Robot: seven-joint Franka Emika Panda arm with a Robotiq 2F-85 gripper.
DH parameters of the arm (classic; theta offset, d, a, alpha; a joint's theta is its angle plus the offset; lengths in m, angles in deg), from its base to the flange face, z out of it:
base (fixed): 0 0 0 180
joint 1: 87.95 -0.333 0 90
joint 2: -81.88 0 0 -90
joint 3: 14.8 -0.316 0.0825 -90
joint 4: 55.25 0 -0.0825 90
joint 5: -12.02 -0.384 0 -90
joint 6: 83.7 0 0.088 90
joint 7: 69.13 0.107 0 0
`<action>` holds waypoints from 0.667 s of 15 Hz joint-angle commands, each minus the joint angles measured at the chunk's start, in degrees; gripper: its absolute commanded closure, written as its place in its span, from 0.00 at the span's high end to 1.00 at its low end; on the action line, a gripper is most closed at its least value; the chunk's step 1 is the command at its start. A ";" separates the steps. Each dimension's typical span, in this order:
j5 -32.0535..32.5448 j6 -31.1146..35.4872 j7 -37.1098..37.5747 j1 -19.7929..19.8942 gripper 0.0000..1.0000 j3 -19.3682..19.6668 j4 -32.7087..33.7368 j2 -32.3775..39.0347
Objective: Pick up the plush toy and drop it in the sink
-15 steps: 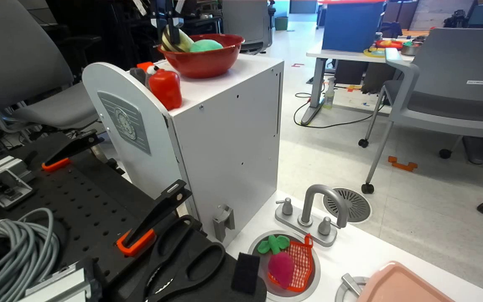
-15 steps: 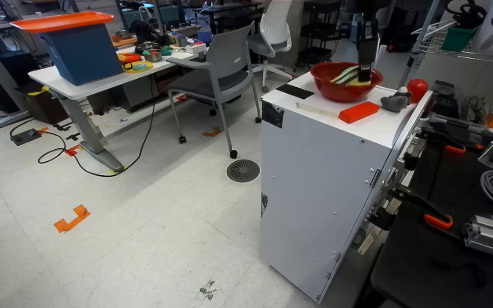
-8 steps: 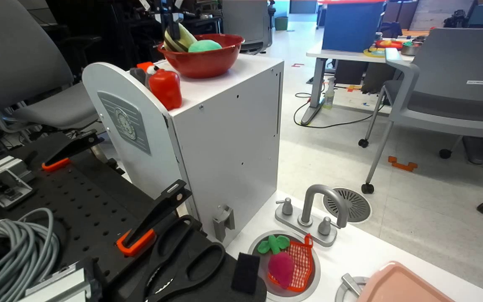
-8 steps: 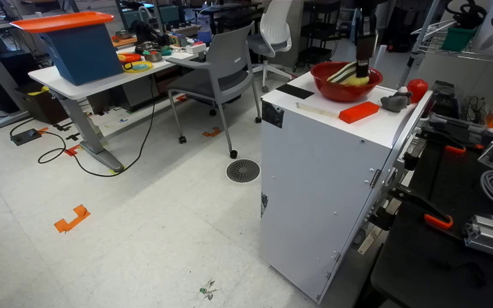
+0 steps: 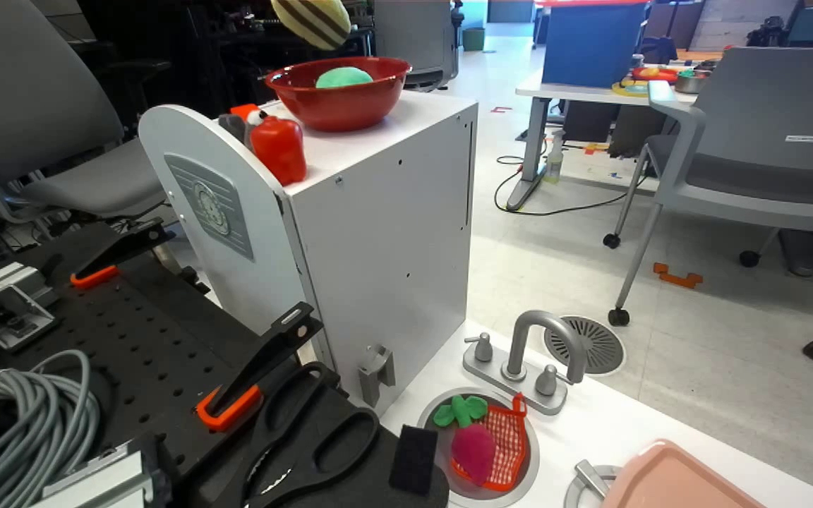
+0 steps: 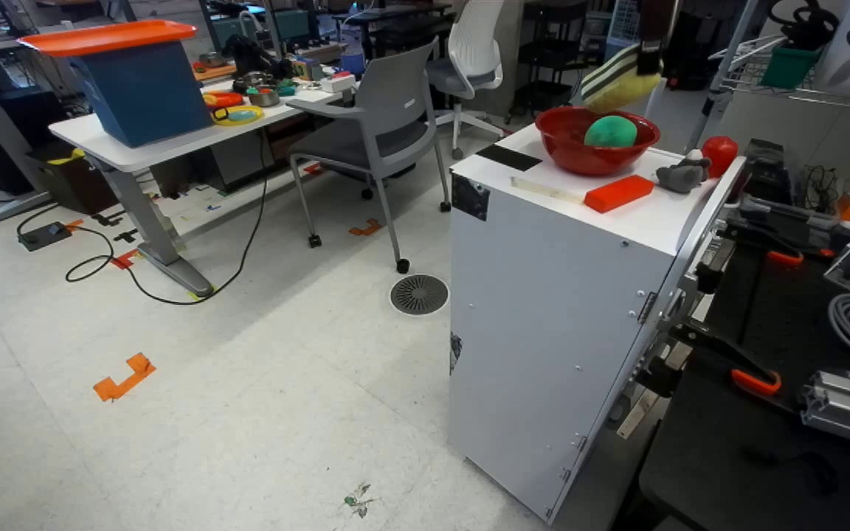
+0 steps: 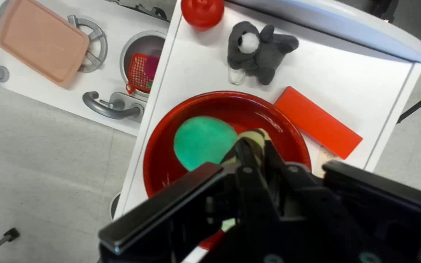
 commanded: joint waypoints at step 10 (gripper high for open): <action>-4.49 0.63 7.49 5.17 0.02 6.16 -9.54 -14.64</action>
